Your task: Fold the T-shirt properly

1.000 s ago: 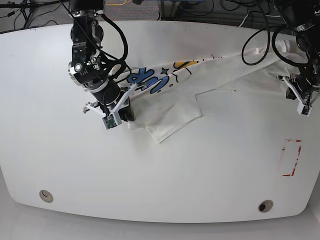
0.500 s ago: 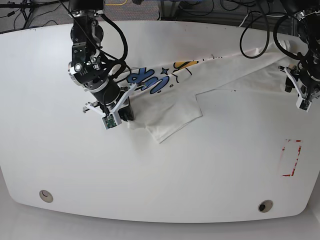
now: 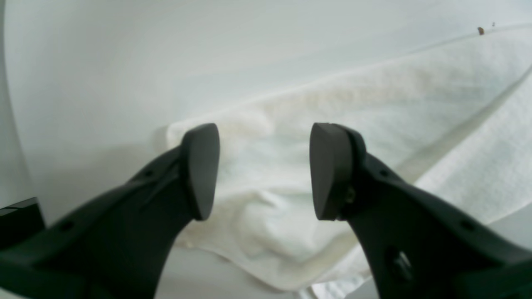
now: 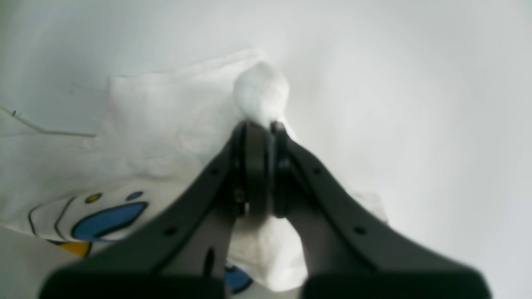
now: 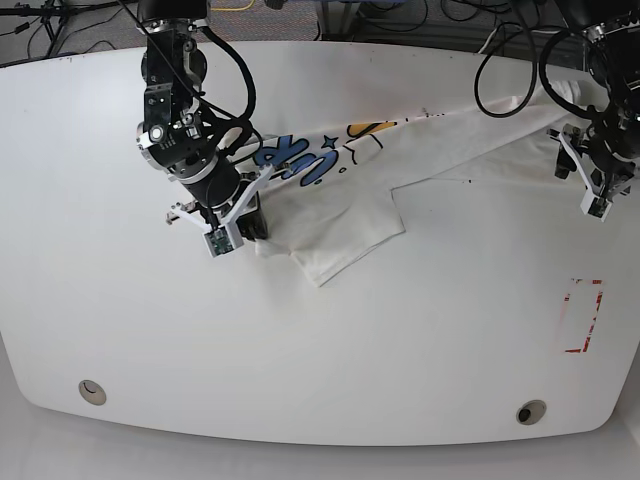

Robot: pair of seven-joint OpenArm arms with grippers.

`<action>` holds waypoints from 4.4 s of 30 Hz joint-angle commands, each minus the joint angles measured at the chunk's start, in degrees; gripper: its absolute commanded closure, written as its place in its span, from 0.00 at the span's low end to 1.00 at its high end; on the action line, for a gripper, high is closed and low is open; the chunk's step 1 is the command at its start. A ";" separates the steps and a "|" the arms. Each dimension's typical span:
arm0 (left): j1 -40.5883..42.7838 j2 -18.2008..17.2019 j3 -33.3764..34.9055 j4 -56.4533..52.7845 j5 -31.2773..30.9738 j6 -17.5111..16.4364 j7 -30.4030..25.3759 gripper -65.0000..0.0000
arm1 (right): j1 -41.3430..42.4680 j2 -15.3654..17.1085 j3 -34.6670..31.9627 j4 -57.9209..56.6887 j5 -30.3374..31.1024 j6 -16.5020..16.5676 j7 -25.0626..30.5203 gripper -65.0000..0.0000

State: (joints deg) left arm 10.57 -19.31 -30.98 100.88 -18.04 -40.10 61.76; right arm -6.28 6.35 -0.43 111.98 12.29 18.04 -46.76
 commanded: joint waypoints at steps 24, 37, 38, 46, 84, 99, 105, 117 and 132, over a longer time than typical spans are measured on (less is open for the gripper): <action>-8.95 -0.58 -4.41 -11.70 4.88 0.10 -3.82 0.42 | 0.69 0.43 0.25 1.10 0.58 0.11 1.16 0.98; -8.77 -2.88 -4.21 -16.71 4.21 0.10 -5.53 0.42 | 1.40 0.39 0.54 0.87 0.67 0.14 1.20 0.98; -8.93 -2.90 -4.32 -17.60 4.07 0.10 -5.49 0.42 | 1.45 0.41 0.60 0.84 0.71 0.15 1.21 0.98; -12.17 -0.70 -4.05 -23.66 4.58 0.10 -5.28 0.44 | 1.06 0.47 0.52 0.92 0.75 0.20 1.17 0.98; -13.06 -1.76 -3.86 -27.32 4.81 0.10 -7.40 0.44 | 0.80 0.34 0.71 1.19 0.67 -0.38 0.89 0.99; -6.30 -1.68 -7.30 -14.10 4.06 0.10 -1.83 0.44 | 1.01 0.40 0.87 1.05 0.55 -0.22 1.08 0.99; -4.93 -2.13 -8.42 -12.97 4.06 0.10 -1.86 0.45 | 0.93 0.38 0.80 1.03 0.57 -0.20 1.07 0.99; -6.65 -1.58 -7.88 -15.07 5.29 0.10 -1.42 0.44 | 0.97 0.89 0.95 1.73 0.56 -0.24 0.83 0.99; -5.82 0.91 -6.63 -16.19 5.98 0.10 -1.46 0.44 | 0.71 0.92 0.94 1.35 0.68 -0.10 0.89 0.98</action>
State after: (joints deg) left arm 4.86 -17.23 -37.58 83.83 -12.16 -39.94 60.66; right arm -6.28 7.16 0.43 112.62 12.32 18.02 -47.20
